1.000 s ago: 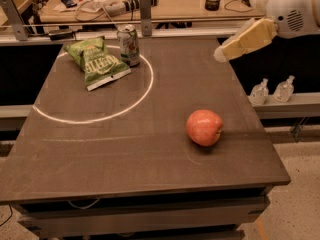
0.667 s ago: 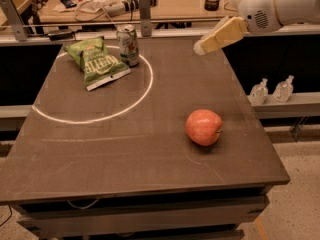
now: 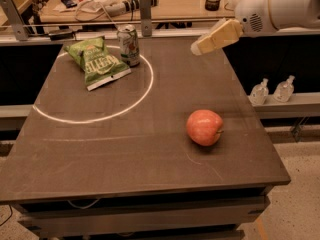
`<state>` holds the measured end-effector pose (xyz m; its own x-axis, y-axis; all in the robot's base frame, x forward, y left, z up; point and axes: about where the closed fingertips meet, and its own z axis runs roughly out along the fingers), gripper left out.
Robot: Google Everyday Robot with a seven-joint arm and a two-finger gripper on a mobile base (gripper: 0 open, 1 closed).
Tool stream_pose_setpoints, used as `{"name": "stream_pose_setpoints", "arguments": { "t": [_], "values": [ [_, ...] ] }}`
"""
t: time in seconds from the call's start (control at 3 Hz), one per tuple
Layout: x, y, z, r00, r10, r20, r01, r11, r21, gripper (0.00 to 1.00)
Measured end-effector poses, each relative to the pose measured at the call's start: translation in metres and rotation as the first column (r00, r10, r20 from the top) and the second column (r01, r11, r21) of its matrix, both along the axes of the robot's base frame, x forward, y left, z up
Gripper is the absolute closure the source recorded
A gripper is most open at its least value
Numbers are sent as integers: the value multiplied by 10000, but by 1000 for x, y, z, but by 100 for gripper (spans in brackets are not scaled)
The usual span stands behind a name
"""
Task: Move 7up can near apple
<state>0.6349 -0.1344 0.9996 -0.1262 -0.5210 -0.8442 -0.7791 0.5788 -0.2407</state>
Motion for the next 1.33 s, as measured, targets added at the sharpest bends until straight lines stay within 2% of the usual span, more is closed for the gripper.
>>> {"name": "stream_pose_setpoints", "arguments": {
  "t": [0.33, 0.67, 1.0, 1.33],
  "values": [
    [26, 8, -28, 9947, -1018, -115, 1021, 9944, 256, 0],
    [50, 25, -52, 9933, -1102, -360, 1124, 9913, 682, 0],
    [74, 53, -69, 9971, -220, -731, 302, 9931, 1133, 0],
    [92, 84, -78, 9922, 767, -982, -625, 9881, 1403, 0]
  ]
}}
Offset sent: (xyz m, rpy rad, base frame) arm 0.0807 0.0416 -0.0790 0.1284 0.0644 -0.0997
